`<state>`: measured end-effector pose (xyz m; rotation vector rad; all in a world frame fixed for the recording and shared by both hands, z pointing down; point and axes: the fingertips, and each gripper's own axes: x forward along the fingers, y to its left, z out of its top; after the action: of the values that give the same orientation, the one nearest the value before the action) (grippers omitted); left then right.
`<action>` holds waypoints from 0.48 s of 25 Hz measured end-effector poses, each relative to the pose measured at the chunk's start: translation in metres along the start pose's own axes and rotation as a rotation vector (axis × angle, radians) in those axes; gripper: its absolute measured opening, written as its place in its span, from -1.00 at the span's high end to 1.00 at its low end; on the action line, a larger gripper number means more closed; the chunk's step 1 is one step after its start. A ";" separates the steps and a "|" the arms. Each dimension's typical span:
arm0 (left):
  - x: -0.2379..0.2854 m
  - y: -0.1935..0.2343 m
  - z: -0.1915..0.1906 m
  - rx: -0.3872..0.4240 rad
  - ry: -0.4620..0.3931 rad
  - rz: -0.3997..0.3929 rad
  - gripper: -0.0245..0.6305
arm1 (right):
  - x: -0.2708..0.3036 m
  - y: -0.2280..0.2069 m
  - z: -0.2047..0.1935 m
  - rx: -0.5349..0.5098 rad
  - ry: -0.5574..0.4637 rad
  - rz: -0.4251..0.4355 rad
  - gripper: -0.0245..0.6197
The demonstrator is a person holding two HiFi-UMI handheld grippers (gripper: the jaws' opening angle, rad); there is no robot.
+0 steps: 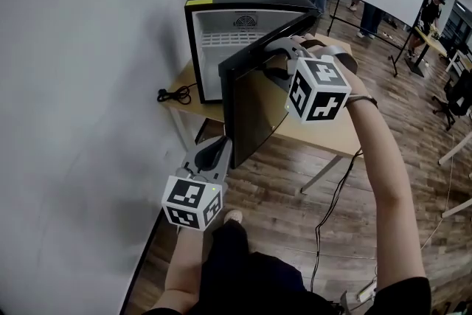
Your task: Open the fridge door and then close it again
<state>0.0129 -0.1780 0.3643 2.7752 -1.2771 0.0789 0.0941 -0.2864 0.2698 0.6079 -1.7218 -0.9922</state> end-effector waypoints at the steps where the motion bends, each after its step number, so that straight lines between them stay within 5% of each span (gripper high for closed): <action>1: -0.001 -0.005 0.000 0.002 0.000 -0.006 0.89 | -0.003 0.001 -0.002 -0.003 0.002 0.003 0.63; 12: -0.012 -0.051 -0.003 0.000 0.003 -0.074 0.89 | -0.034 0.020 -0.022 -0.037 0.063 0.018 0.62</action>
<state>0.0441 -0.1360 0.3638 2.8172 -1.1724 0.0782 0.1277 -0.2567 0.2719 0.5924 -1.6479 -0.9801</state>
